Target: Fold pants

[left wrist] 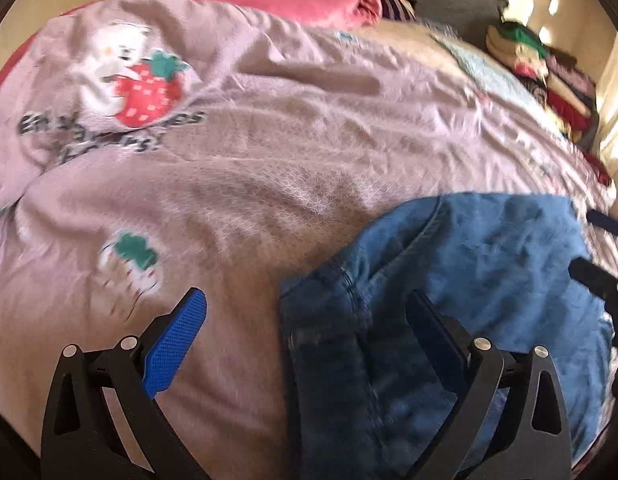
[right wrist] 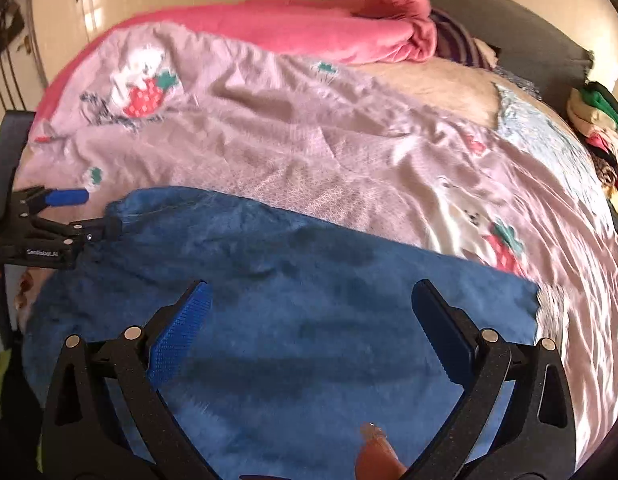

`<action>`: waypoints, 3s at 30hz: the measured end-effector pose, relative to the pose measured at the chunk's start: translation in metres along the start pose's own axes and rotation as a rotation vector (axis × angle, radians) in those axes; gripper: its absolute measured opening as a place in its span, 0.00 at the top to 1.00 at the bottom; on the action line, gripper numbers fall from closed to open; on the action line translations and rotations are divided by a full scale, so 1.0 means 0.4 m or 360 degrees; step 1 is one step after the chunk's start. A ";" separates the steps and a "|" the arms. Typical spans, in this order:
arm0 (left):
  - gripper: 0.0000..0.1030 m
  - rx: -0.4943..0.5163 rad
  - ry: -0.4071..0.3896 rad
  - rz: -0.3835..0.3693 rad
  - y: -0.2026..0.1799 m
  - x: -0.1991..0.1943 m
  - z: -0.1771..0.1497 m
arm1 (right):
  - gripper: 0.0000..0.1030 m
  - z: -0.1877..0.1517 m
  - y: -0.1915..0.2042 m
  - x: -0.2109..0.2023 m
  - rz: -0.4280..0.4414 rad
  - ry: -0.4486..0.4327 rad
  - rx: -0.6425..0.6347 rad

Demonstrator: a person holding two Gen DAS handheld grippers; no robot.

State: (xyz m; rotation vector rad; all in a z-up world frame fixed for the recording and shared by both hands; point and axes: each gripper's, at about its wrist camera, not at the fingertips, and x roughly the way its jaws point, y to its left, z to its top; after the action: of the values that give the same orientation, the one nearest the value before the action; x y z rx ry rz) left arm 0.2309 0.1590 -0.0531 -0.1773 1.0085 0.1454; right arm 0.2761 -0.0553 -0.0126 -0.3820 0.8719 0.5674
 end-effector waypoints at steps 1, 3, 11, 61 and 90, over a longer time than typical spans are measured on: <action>0.04 0.0010 0.0022 -0.0006 -0.001 0.021 0.005 | 0.08 0.005 -0.004 0.015 -0.0007 0.0015 -0.0007; 0.06 0.0016 0.0021 -0.0018 0.003 0.042 0.012 | 0.08 0.025 -0.012 0.055 0.0004 0.0064 -0.0002; 0.62 0.0121 -0.0097 -0.0216 -0.004 0.025 0.005 | 0.08 0.087 0.017 0.143 -0.0008 0.0118 -0.0220; 0.62 0.0293 -0.0093 -0.0127 0.025 -0.306 -0.431 | 0.97 -0.417 0.377 -0.291 0.0634 0.0025 -0.0282; 0.44 0.0343 -0.0077 -0.0298 -0.109 -0.334 -0.398 | 0.59 -0.370 0.138 -0.336 0.0531 -0.0147 0.0174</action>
State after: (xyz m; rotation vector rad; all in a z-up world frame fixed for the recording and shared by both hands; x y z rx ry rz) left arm 0.0381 0.0772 -0.0191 -0.0702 0.9472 -0.1288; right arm 0.0840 -0.1319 0.0030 -0.1085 0.8791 0.8344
